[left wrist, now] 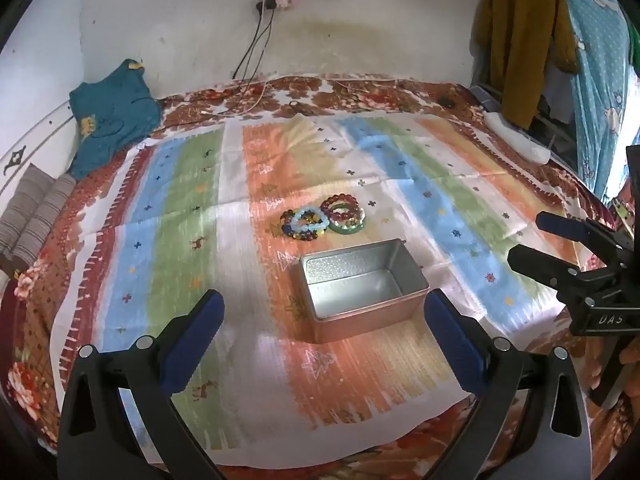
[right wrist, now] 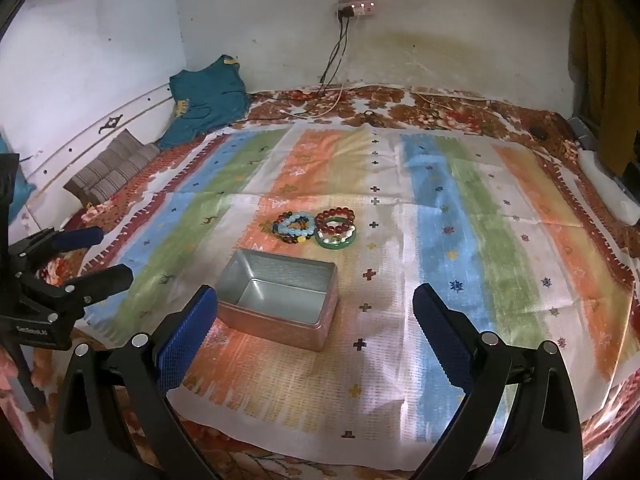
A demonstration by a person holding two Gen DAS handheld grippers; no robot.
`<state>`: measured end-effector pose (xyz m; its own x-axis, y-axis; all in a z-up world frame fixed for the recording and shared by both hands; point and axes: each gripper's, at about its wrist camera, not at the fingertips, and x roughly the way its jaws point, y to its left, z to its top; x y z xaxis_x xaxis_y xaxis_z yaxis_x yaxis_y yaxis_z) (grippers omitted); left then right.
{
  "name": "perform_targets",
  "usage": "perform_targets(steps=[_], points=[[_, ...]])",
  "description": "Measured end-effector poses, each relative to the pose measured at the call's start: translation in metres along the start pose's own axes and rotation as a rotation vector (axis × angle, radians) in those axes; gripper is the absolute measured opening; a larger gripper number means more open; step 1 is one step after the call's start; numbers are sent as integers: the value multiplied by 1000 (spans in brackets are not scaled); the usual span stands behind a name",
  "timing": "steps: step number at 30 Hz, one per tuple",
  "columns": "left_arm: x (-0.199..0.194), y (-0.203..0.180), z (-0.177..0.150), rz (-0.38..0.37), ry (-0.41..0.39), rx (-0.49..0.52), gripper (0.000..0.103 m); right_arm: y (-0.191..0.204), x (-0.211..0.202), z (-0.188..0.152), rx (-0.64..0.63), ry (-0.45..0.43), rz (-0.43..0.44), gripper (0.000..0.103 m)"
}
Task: Organize jewelry
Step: 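Move both tools toward the bracelet pile beside the silver tin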
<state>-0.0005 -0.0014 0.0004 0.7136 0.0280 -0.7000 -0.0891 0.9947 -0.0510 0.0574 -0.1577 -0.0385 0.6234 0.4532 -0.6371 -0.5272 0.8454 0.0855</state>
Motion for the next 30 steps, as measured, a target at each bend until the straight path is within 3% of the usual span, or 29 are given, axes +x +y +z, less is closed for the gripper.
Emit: perform_targets(steps=[14,30], points=[[-11,3,6,8,-51,6,98,6,1,0,-18,5,-12,99],[2,10,6,33,-5,-43,98,4,9,3,-14,24,-27,99]])
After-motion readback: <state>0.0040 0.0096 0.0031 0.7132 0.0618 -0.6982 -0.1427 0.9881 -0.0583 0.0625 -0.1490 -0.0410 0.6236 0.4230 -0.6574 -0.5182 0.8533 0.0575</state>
